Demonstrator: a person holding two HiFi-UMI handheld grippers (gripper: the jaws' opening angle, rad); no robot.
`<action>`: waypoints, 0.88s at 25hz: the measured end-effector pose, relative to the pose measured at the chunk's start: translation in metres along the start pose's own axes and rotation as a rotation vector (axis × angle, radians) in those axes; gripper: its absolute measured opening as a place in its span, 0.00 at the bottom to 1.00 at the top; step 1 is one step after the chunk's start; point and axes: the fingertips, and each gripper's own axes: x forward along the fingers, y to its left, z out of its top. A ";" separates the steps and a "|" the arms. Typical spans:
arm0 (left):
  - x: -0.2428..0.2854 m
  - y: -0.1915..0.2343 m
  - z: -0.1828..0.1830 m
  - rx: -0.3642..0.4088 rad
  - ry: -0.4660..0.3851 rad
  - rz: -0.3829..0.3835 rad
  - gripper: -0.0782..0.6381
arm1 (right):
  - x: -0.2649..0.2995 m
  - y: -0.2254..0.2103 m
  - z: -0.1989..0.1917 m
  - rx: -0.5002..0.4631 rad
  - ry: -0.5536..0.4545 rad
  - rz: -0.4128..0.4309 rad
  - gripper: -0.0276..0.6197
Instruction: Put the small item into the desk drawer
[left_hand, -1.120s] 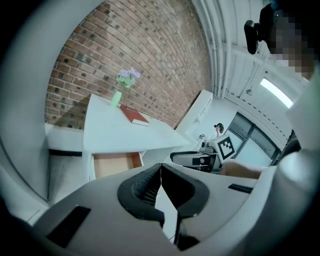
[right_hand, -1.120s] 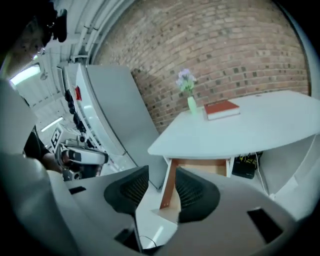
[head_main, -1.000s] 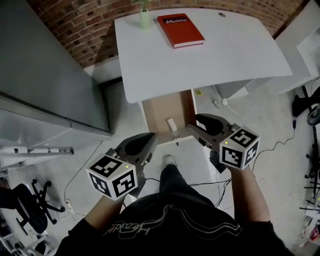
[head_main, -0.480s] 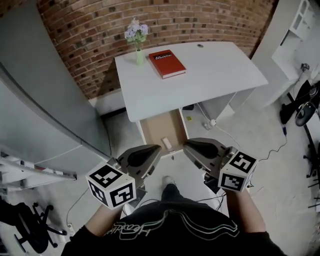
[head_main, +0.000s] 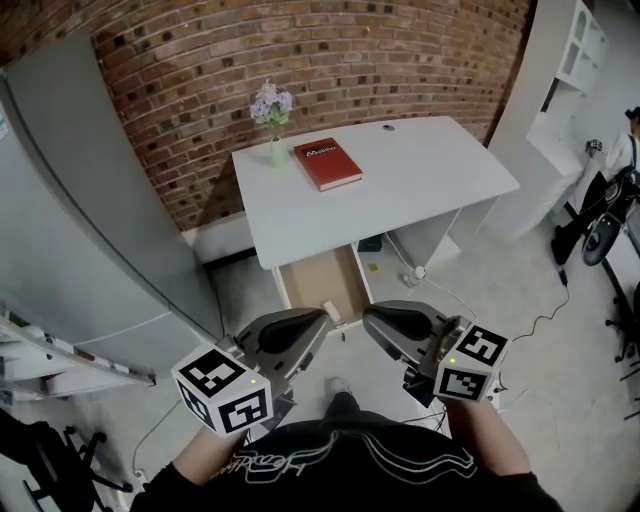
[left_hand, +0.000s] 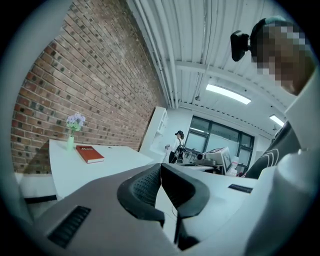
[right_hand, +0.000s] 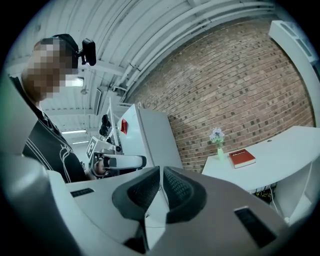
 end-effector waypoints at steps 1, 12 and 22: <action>-0.001 -0.003 0.001 0.006 -0.002 -0.001 0.14 | -0.001 0.002 0.002 -0.003 -0.004 -0.002 0.13; -0.005 -0.016 0.008 0.062 -0.017 0.024 0.14 | -0.009 0.009 0.014 0.004 -0.025 -0.018 0.13; 0.006 -0.013 0.011 0.053 -0.020 0.034 0.14 | -0.012 0.005 0.019 -0.006 -0.020 -0.004 0.13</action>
